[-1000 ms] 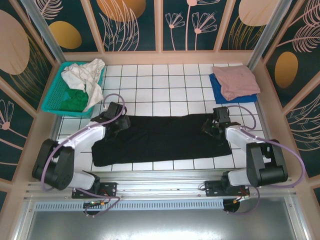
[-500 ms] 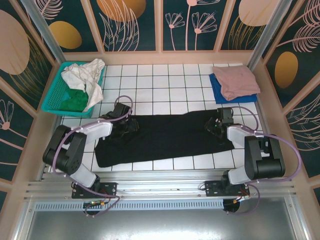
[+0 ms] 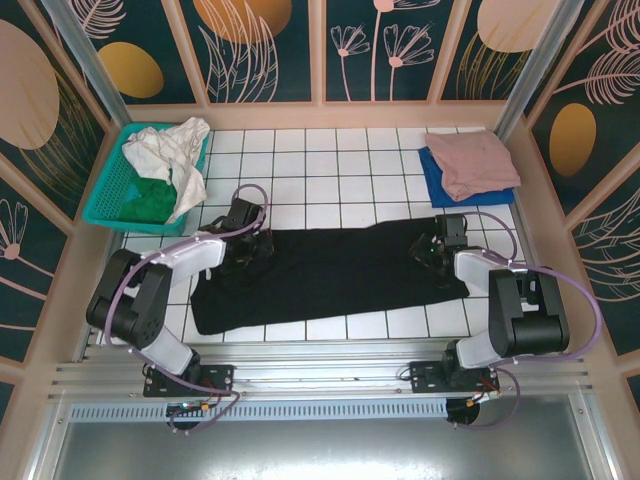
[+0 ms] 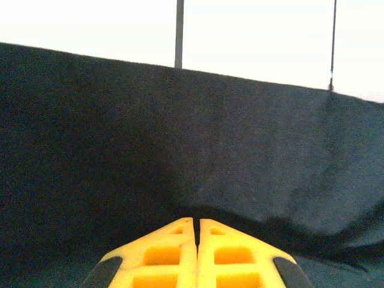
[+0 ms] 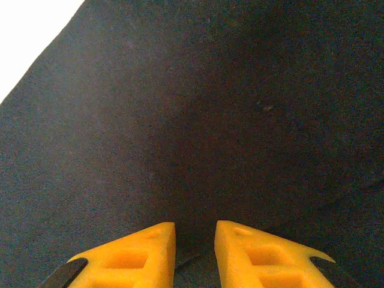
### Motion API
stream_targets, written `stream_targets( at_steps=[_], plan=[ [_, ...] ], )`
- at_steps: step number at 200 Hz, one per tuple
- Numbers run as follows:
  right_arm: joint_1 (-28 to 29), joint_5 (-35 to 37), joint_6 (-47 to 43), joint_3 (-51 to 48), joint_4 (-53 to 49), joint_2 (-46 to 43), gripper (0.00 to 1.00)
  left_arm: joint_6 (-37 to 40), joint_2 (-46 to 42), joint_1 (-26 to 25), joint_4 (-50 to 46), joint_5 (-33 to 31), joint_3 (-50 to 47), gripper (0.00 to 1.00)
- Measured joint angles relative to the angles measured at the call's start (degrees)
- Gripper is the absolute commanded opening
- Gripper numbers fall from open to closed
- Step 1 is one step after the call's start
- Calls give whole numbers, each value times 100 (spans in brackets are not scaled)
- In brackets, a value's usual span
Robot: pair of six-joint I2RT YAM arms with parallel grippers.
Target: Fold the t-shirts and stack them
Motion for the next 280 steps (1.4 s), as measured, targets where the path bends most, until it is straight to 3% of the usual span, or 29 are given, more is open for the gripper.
stream_targets(
  at_steps=[33, 56, 104, 121, 140, 148, 157, 169, 192, 223, 246, 280],
  plan=[
    [-13, 24, -4, 9, -9, -4, 26, -317, -876, -404, -321, -223, 0, 0],
    [-52, 22, -28, 13, -22, -4, 26, -745, -1283, -1047, -361, -321, -83, 0],
    [-87, 98, -111, 107, -175, 9, 26, -1788, -1351, -2087, -284, -343, -798, 5],
    [-98, 162, -155, 236, -273, 94, 25, -2068, -1351, -2369, -229, -341, -907, 17],
    [-98, 271, -216, 564, -483, 269, 25, -2347, -1351, -2653, -127, -352, -896, 25],
    [-98, 306, -245, 658, -522, 284, 25, -2424, -1351, -2761, -98, -350, -887, 33],
    [-98, 334, -271, 754, -549, 282, 25, -2544, -1351, -2846, -63, -341, -876, 51],
    [-92, 348, -299, 824, -566, 256, 25, -2667, -1353, -2979, -13, -334, -872, 58],
    [9, 402, -293, 824, -654, 79, 25, -2852, -1491, -3108, 59, -299, -894, 71],
    [811, 702, -114, 824, -601, -306, 25, -2809, -2253, -3123, -243, -656, -883, 93],
    [1397, 743, 11, 824, -376, -260, 25, -2610, -2627, -2992, -896, -1224, -584, 93],
    [1547, 872, 81, 826, -302, 302, 25, -2240, -2776, -2153, -835, -1521, -811, 90]
  ],
)
